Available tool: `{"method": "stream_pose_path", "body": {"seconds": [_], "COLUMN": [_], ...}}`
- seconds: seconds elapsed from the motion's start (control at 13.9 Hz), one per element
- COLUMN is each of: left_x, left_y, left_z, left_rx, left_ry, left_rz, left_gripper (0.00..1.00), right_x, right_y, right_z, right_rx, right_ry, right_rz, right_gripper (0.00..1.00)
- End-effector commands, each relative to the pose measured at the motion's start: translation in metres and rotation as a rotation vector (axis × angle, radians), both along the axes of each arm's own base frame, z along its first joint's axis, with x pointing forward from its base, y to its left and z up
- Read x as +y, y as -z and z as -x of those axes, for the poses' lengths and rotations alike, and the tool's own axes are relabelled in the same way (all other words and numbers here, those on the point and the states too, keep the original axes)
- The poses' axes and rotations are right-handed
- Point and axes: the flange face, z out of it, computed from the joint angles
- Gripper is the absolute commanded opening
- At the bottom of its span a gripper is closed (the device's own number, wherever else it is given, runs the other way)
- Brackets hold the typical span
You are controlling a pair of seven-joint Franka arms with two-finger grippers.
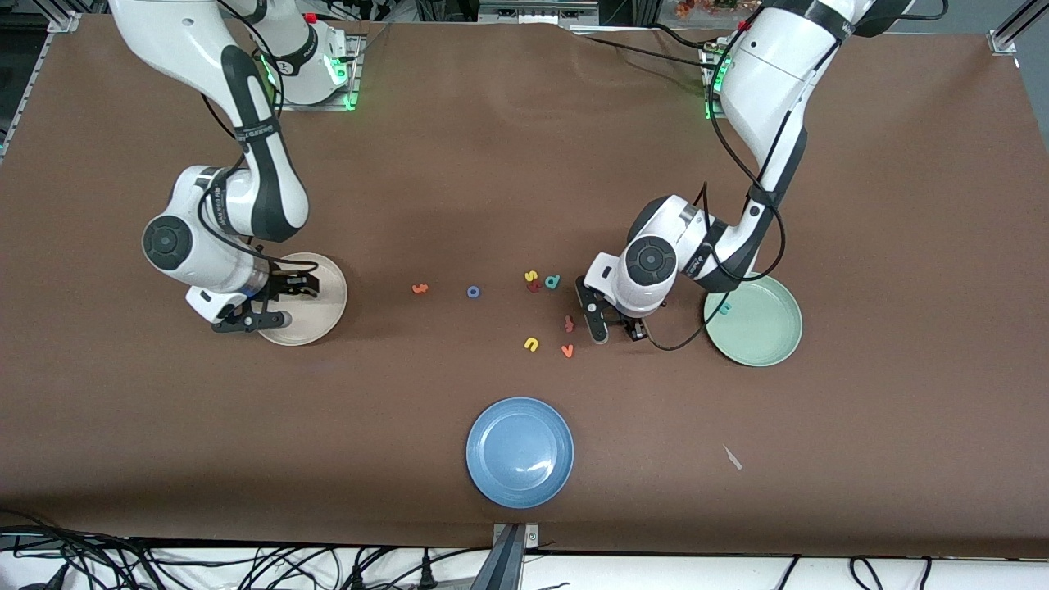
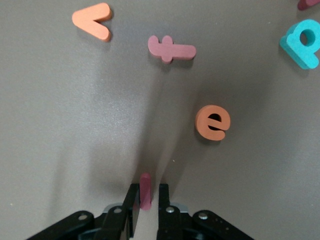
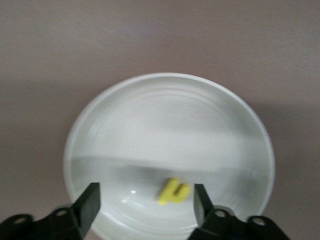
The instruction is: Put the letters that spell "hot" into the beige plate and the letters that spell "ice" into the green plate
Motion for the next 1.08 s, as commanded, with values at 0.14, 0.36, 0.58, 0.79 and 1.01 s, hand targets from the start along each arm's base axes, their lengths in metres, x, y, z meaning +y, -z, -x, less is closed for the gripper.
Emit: {"method": "stream_pose_path", "body": {"seconds": [0.14,0.36,0.58,0.79,1.01], "left_x": [-0.001,0.001,0.013,0.053,0.113], "left_y": [0.002,-0.001,-0.031,-0.069,-0.087], "left_z": [-0.001,-0.002,-0.011,-0.025,-0.037], "left_rx": [-0.021,-0.023,-0.028,0.015,0.093], "left_ry": [0.028,0.027,0.012,-0.044,-0.070], "left_rz": [-0.009,-0.009,-0.019,-0.062,-0.099], "left_gripper": [0.00,0.00,0.00,0.00,0.00], "right_x": [0.079,0.118,0.170,0.200,0.194], "right_y": [-0.022,-0.011,0.002,0.020,0.034], "right_z": [-0.005,0.001,0.013,0.027,0.036], "right_rx": [0.025,0.053,-0.019,-0.074,-0.121], "right_ry": [0.345,0.667,0.879,0.947,0.956], "right_rz": [0.027,-0.026,-0.025,-0.022,-0.035], "right_gripper": [1.00,1.00,1.00,1.00,1.00]}}
